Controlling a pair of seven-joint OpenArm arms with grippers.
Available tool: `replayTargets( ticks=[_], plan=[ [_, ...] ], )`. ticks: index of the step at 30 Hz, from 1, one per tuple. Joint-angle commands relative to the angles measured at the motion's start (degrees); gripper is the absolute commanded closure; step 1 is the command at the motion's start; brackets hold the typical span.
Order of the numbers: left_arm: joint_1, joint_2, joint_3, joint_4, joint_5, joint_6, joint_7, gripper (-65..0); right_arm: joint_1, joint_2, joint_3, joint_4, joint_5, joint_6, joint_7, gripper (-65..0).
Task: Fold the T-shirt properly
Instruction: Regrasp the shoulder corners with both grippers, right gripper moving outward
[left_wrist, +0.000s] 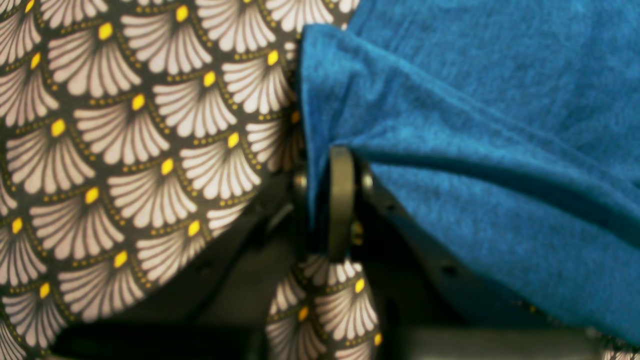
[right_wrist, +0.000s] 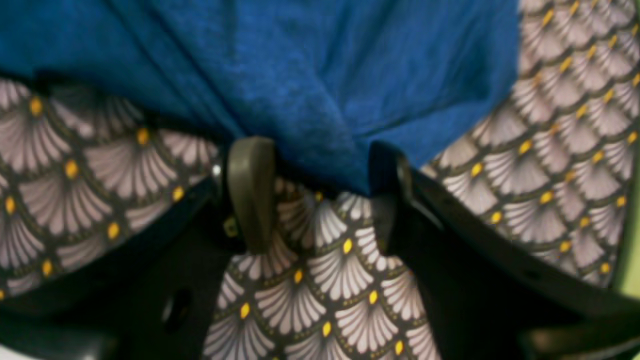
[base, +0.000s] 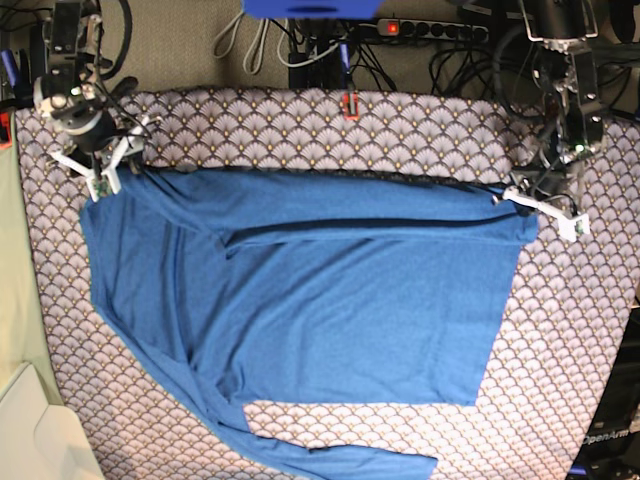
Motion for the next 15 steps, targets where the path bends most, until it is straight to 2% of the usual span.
replayTargets(
  ticks=[1, 15],
  plan=[
    [-0.08, -0.54, -0.16, 0.19, 0.71, 0.51, 1.10, -0.3, 0.54, 1.04, 0.41, 0.86, 0.30, 0.15, 1.27, -31.2],
    [-0.08, -1.42, 0.01, 0.19, 0.71, 0.51, 1.10, -0.3, 4.06, 3.85, -1.35, -4.51, 0.30, 0.24, 1.27, -29.8]
  ],
)
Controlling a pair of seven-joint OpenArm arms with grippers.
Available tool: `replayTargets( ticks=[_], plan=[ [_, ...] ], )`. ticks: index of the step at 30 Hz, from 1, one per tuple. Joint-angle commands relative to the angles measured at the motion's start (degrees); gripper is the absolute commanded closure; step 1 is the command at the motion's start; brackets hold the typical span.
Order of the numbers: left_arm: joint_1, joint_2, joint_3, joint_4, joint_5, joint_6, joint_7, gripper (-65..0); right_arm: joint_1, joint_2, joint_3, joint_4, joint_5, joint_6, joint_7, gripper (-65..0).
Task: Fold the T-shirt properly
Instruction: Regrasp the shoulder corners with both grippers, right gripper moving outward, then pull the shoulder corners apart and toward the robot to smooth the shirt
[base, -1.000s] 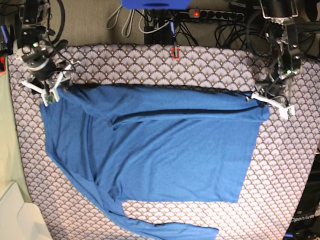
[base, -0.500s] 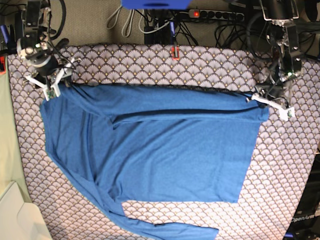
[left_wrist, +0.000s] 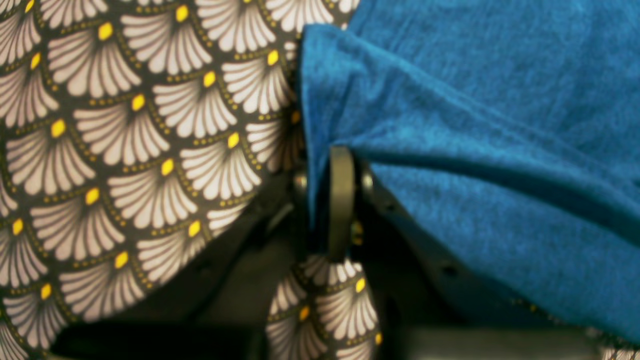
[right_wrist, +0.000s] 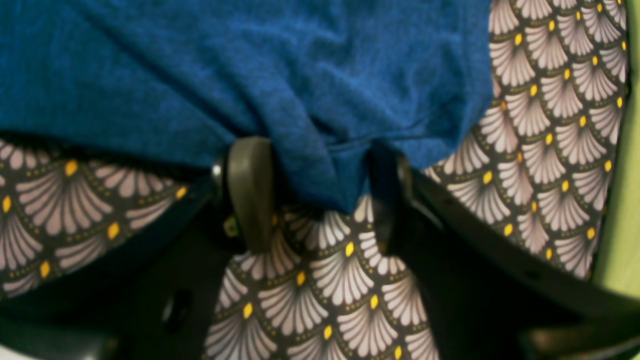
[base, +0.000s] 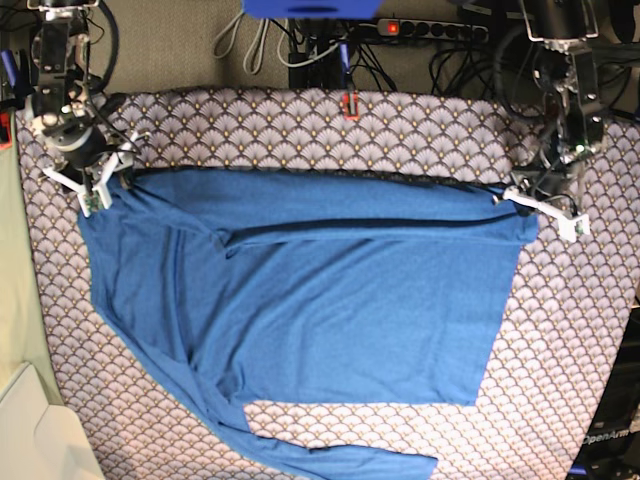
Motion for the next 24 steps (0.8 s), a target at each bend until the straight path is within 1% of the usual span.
replayTargets(
  ticks=[1, 2, 4, 8, 11, 16, 21, 24],
  plan=[
    [-0.08, -0.98, -0.12, 0.22, 0.76, 0.60, 0.79, -0.3, 0.26, 0.88, -0.28, 0.39, -0.07, 0.29, -0.44, -28.1],
    [-0.08, -1.16, -0.12, 0.22, 0.76, 0.60, 0.79, -0.3, 0.26, 0.88, -0.72, 0.39, -0.07, 0.29, -0.35, -25.8],
    [-0.08, -1.33, -0.12, 0.22, 0.76, 0.60, 0.79, -0.3, 0.26, 0.88, -0.98, 0.48, -0.07, 0.29, -0.35, -18.8],
    [-0.17, -1.33, -0.47, 0.22, 0.76, 0.60, 0.79, -0.3, 0.26, 0.62, -0.98, 0.48, -0.07, 0.29, -0.35, -0.1],
    [-0.17, -1.33, -0.47, 0.48, 0.76, 0.60, 0.71, -0.3, -0.01, 0.62, -0.98, 0.83, -0.07, 0.29, -0.35, 0.0],
    [0.27, -1.33, -0.56, 5.05, 0.76, 0.60, 0.88, -0.3, -1.59, 0.71, -0.89, 5.49, -0.07, 0.29, -0.35, 0.0],
    [0.45, -1.42, -0.56, 6.28, 0.76, 0.60, 0.97, -0.3, -2.29, 0.88, -0.63, 8.39, -0.07, 0.29, -0.35, 0.0],
    [0.54, -2.56, -0.47, 6.28, 0.67, 0.60, 0.97, -0.3, -2.38, 1.23, -0.54, 8.48, -0.07, 0.29, -0.35, 0.0]
  ],
)
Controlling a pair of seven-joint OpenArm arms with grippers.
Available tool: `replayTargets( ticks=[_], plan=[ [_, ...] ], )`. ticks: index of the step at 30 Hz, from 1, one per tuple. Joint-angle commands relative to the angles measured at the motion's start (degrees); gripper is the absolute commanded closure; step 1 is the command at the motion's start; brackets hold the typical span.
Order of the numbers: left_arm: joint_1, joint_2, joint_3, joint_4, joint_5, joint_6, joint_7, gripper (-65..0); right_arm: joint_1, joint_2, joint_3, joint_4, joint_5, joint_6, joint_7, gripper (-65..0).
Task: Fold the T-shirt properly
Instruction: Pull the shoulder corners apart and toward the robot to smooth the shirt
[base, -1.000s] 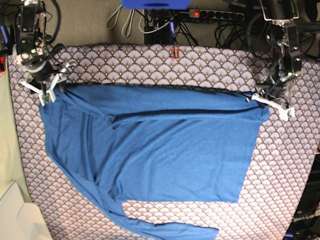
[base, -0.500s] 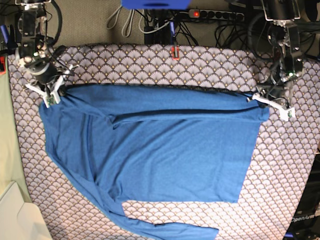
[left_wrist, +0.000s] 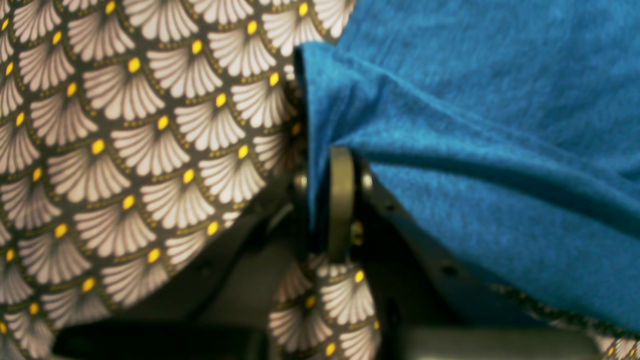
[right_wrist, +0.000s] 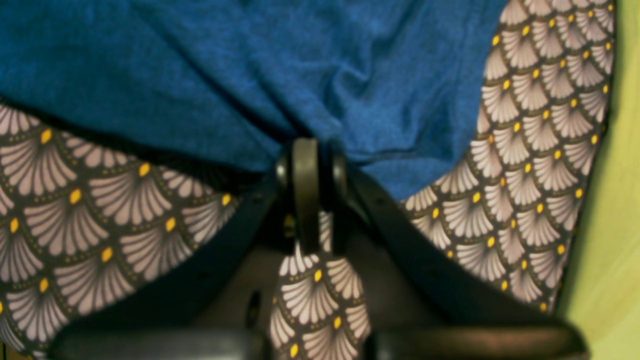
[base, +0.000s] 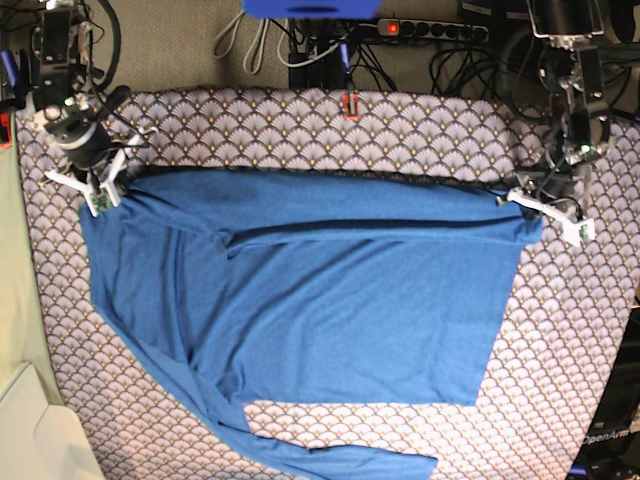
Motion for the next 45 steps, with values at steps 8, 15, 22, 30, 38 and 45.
replayTargets(
  ticks=[8, 15, 22, 30, 38, 45],
  plan=[
    [-0.95, -1.80, -0.54, 1.54, -0.01, 0.19, 5.16, -0.3, -1.82, 2.93, 0.46, 1.24, 0.43, 0.07, 1.20, 0.0],
    [0.63, -1.80, -0.54, 6.55, 0.08, 0.19, 5.60, -0.3, -4.55, 3.28, 0.29, 1.51, 0.43, 0.15, 1.20, 0.0],
    [1.69, -3.47, -0.54, 9.10, 0.08, 0.19, 9.55, -0.3, -9.21, 3.10, 1.52, 3.18, 0.34, 5.52, 4.63, 0.0],
    [4.76, -3.38, -2.29, 12.44, 0.08, 0.19, 10.61, -0.3, -13.78, 1.87, 3.81, 7.13, 0.34, 5.69, 6.92, 0.0],
    [7.49, -5.32, -2.65, 14.73, -0.01, 0.19, 10.61, -0.3, -16.51, 2.22, 3.89, 7.40, 0.34, 5.69, 8.85, 0.0],
    [9.86, -6.28, -2.65, 14.81, -0.01, 0.19, 10.61, -0.3, -18.44, 2.05, 6.27, 7.40, 0.34, 5.78, 9.64, 0.0]
  ],
)
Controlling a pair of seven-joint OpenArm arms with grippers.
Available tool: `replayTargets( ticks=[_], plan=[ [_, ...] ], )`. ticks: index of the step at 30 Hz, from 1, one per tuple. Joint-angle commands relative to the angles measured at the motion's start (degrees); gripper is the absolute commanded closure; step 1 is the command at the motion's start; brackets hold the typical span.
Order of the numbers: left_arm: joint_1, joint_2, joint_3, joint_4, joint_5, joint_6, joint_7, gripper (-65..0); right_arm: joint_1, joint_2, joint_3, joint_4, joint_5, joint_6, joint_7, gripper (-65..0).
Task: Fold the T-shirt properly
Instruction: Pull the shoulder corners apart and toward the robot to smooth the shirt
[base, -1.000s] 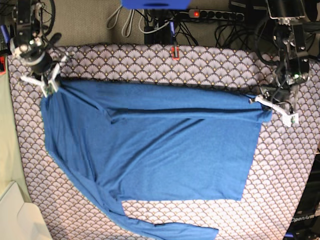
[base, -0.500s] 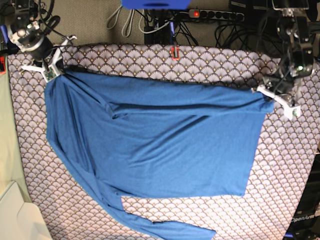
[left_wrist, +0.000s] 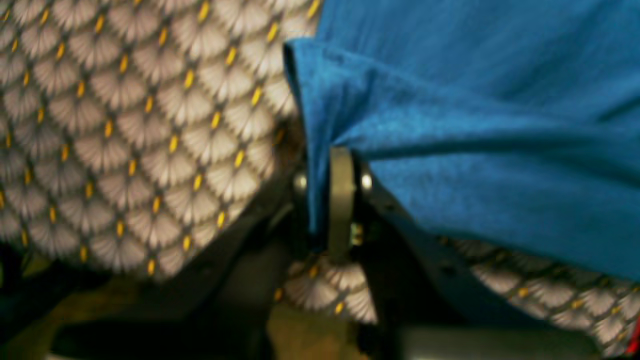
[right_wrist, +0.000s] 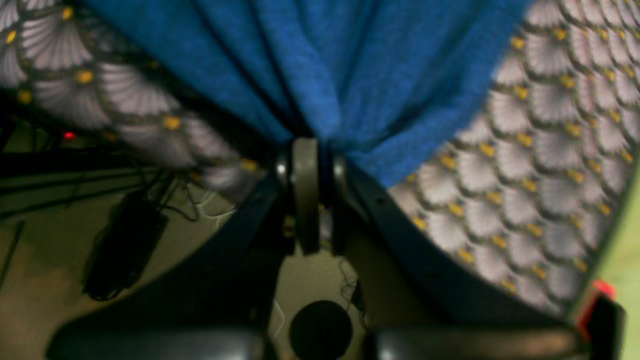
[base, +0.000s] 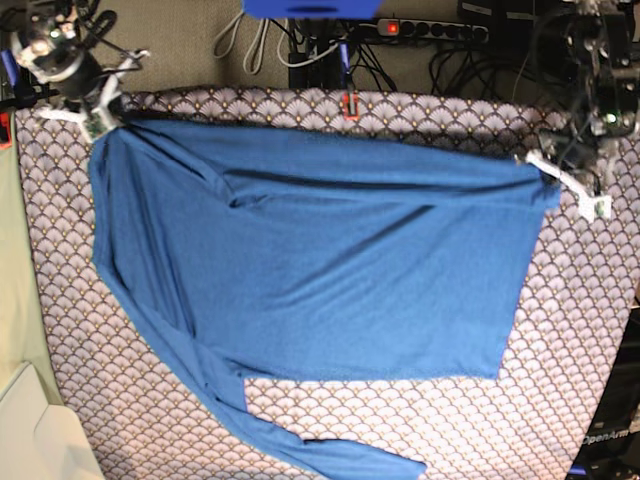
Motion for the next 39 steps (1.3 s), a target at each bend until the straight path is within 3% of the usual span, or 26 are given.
replayTargets(
  ticks=[1, 8, 39],
  plan=[
    [-0.69, -1.04, -0.42, 0.87, -0.05, 0.16, -1.13, -0.3, -0.69, 0.65, 0.52, 0.97, 0.23, -0.03, 2.08, 0.0],
    [0.98, -1.13, -0.42, 1.49, 0.04, 0.16, -1.13, -0.3, -3.33, 0.83, 1.05, 0.80, 0.23, -0.03, 5.51, 0.0],
    [4.23, -1.92, -1.82, 0.25, 0.04, 0.16, -1.04, -0.3, -4.56, 0.47, 1.75, 0.62, 0.41, -0.03, 5.60, 0.0]
  ],
)
